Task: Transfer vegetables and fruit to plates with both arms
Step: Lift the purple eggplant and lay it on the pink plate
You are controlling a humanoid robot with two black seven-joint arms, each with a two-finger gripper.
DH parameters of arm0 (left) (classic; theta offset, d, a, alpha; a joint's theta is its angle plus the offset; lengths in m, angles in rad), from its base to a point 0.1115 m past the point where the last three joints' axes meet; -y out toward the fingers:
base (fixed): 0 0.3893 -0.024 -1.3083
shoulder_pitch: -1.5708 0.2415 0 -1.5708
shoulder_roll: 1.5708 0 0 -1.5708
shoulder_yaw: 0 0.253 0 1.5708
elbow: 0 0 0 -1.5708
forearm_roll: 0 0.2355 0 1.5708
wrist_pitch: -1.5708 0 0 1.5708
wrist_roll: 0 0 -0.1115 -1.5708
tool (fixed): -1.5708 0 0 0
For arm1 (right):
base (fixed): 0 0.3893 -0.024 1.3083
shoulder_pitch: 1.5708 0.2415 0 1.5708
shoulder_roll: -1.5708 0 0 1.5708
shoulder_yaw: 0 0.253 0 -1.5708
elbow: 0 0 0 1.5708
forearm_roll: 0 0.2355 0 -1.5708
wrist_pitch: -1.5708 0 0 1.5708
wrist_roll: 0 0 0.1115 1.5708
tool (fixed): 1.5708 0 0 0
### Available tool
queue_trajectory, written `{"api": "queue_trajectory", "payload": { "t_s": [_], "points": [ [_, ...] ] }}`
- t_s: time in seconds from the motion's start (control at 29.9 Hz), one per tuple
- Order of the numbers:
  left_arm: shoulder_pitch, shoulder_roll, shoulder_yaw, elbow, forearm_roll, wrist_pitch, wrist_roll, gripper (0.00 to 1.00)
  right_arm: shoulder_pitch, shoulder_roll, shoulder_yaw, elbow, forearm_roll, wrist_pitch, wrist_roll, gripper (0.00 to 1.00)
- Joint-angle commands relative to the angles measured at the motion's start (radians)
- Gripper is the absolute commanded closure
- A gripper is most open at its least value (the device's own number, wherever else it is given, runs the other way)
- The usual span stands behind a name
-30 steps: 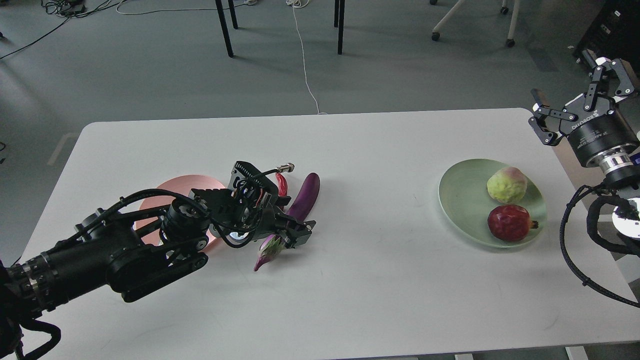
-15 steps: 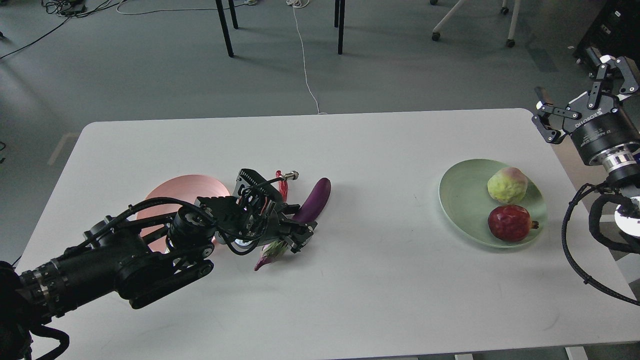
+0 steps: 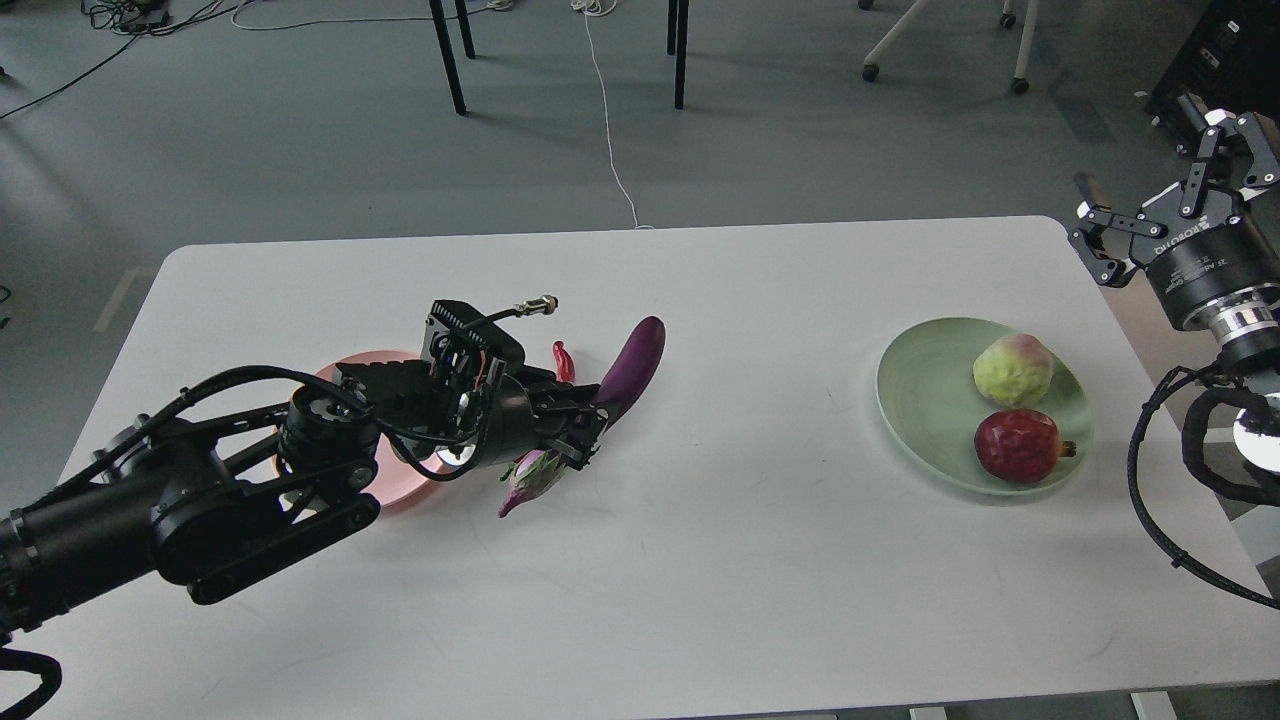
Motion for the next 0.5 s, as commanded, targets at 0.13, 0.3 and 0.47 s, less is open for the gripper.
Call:
{"api": "queue_trajectory", "payload": {
  "t_s": [0.13,0.3,0.47],
  "points": [
    [0.012,0.301,-0.012,-0.083,-0.099,0.002,-0.039,0.88,0.0,0.003,0.0,-0.003,-0.001,0.002,0.0,0.02],
    [0.02,0.324,-0.003,0.067,-0.099,0.027,-0.039,0.87,0.003,0.009,-0.002,-0.001,-0.001,0.0,0.0,0.02],
    [0.066,0.32,-0.001,0.14,-0.094,0.048,-0.041,0.85,0.012,0.009,-0.005,-0.001,-0.004,0.0,0.0,0.02]
  ]
}}
